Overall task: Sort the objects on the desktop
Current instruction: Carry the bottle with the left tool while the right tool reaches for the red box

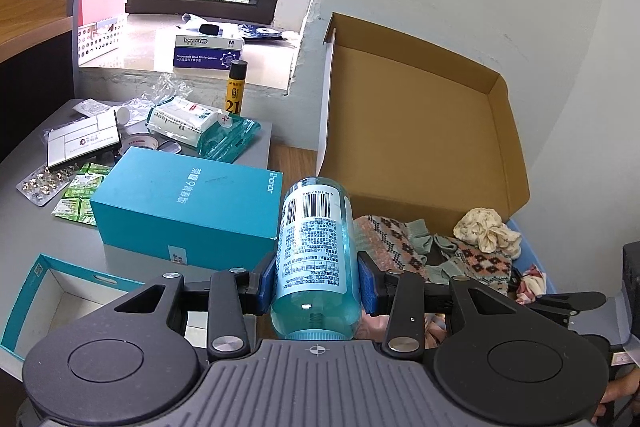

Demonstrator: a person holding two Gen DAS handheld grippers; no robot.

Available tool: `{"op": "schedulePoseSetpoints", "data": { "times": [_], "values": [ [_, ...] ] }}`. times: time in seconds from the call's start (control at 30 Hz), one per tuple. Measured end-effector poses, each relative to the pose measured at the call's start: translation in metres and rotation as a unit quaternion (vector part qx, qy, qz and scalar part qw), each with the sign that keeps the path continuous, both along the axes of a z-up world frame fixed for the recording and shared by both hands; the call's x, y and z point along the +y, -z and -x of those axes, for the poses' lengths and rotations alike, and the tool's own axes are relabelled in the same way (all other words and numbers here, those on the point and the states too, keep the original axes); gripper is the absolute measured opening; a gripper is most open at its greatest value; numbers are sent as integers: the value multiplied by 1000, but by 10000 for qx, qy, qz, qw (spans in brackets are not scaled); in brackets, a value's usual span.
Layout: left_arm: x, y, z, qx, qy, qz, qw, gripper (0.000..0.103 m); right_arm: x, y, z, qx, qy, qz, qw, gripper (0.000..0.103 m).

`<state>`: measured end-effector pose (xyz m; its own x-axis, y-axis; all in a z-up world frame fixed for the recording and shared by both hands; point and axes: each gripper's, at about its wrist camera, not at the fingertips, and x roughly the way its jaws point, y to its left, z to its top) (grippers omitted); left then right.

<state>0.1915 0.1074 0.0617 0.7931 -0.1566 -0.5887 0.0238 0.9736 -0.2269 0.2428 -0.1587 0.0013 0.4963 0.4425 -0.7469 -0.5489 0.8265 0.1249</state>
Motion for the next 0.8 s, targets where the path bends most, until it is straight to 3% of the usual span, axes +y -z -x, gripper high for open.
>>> {"op": "schedulePoseSetpoints", "data": {
  "times": [0.53,0.8],
  "values": [
    [6,0,3,23,-58,-22,10000,44,-2,5,-1,-74,193,83,9998,65],
    [6,0,4,26,-73,-14,10000,44,-8,6,-1,2,175,68,9998,55]
  ]
}}
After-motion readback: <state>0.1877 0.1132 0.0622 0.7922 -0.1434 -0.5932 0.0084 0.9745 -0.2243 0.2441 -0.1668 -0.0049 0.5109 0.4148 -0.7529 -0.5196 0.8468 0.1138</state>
